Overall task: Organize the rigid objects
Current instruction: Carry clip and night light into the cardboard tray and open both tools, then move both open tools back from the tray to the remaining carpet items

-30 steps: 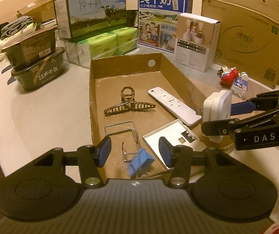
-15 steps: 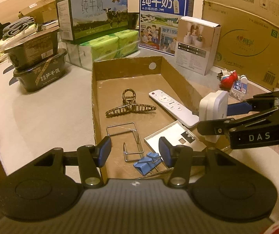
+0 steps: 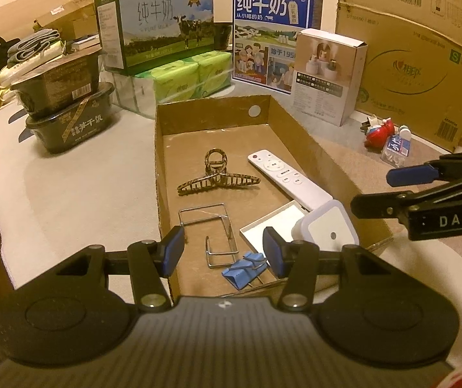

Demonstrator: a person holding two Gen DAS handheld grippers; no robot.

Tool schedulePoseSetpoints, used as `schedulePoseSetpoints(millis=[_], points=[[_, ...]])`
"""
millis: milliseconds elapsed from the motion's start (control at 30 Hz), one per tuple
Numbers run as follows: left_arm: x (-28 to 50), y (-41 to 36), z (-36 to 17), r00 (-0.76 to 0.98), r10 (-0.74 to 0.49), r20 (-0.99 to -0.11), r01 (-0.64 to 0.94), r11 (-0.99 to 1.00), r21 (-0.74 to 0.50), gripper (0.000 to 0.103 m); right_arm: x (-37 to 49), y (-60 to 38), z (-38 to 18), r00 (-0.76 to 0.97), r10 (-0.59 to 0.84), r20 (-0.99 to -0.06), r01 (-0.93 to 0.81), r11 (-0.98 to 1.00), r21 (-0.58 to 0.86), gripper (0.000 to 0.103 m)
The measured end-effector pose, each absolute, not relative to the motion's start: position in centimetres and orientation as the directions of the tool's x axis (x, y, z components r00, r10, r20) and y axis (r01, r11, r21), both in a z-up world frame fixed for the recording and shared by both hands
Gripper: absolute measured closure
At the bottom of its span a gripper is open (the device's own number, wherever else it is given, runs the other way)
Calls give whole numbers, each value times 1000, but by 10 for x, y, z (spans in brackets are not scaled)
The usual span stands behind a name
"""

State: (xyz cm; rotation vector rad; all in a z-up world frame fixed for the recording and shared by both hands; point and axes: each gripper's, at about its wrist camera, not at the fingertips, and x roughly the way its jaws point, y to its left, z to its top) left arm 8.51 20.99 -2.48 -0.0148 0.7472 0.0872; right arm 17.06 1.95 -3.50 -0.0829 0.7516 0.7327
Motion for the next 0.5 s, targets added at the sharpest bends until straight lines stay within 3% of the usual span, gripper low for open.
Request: schedulePoseSetpoints(millis=[500], points=[[73,180,-10,743,53,-667,-71,997,0,49,142,-20,-26,530,493,-690,-567,811,144,29]])
